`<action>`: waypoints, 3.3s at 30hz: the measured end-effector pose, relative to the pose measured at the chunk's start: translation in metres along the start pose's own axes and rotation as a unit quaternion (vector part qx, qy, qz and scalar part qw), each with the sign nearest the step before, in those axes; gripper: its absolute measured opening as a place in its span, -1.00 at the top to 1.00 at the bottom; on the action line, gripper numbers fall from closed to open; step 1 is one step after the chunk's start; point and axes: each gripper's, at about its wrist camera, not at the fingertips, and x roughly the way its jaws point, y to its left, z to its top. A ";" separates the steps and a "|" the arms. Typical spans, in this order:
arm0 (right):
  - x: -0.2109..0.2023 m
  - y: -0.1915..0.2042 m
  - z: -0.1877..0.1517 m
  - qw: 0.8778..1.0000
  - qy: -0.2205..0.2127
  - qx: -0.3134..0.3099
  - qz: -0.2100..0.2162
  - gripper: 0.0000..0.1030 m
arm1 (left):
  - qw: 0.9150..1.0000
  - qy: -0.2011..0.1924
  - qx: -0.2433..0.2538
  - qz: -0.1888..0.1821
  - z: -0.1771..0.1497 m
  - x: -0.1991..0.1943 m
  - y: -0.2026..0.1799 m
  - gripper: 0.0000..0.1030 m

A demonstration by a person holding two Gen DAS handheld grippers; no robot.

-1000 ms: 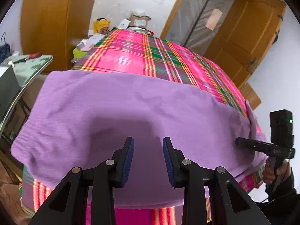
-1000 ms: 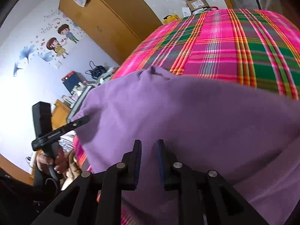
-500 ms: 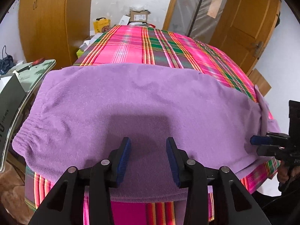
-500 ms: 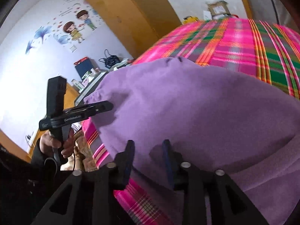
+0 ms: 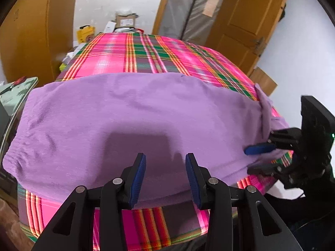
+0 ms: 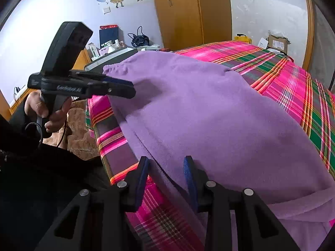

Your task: Fold clothes

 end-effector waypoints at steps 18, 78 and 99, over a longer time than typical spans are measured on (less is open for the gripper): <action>-0.004 -0.002 -0.014 0.999 0.015 -0.022 -0.040 0.35 | 0.997 0.036 0.046 -0.042 -0.013 0.010 -0.025 0.20; -0.191 -0.100 -0.163 0.799 -0.271 0.502 -0.190 0.95 | 0.980 0.052 0.124 -0.146 0.036 0.061 -0.123 0.20; -0.162 -0.123 -0.213 0.775 -0.186 0.574 -0.187 0.70 | 0.947 0.104 0.242 -0.185 0.015 0.088 -0.191 0.20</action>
